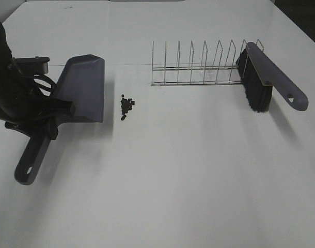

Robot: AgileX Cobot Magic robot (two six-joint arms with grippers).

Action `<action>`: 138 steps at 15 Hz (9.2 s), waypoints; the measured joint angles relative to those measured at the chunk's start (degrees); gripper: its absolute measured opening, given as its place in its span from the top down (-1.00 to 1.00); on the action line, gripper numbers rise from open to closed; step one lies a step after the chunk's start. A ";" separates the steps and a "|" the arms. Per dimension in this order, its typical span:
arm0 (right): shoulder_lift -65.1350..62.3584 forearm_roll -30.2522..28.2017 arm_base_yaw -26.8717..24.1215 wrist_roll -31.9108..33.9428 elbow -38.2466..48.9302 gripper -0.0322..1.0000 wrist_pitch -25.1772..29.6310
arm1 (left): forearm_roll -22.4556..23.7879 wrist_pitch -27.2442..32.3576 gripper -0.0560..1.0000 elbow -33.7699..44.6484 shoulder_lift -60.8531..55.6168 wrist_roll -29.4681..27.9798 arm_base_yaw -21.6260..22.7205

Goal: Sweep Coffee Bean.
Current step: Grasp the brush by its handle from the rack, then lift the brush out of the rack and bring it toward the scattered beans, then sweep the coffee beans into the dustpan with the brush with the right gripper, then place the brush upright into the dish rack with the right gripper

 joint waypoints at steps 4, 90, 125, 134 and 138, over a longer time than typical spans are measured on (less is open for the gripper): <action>23.61 0.06 0.00 -0.06 -11.17 -0.14 -0.69 | 0.00 0.17 0.29 0.00 0.00 0.69 0.00; 115.57 -16.16 37.47 17.48 -113.79 0.42 38.96 | 0.29 1.15 0.29 -0.17 9.11 1.20 0.00; 101.53 -18.74 2.01 14.50 -80.50 0.42 32.77 | 0.23 1.15 0.29 -0.17 9.11 1.20 0.00; 105.42 -19.02 1.60 13.01 -86.52 0.42 28.53 | 0.23 1.15 0.29 -0.17 9.11 1.20 0.00; 105.42 -17.25 -0.40 12.15 -86.52 0.42 25.32 | 0.23 1.15 0.29 -0.17 9.11 1.20 0.00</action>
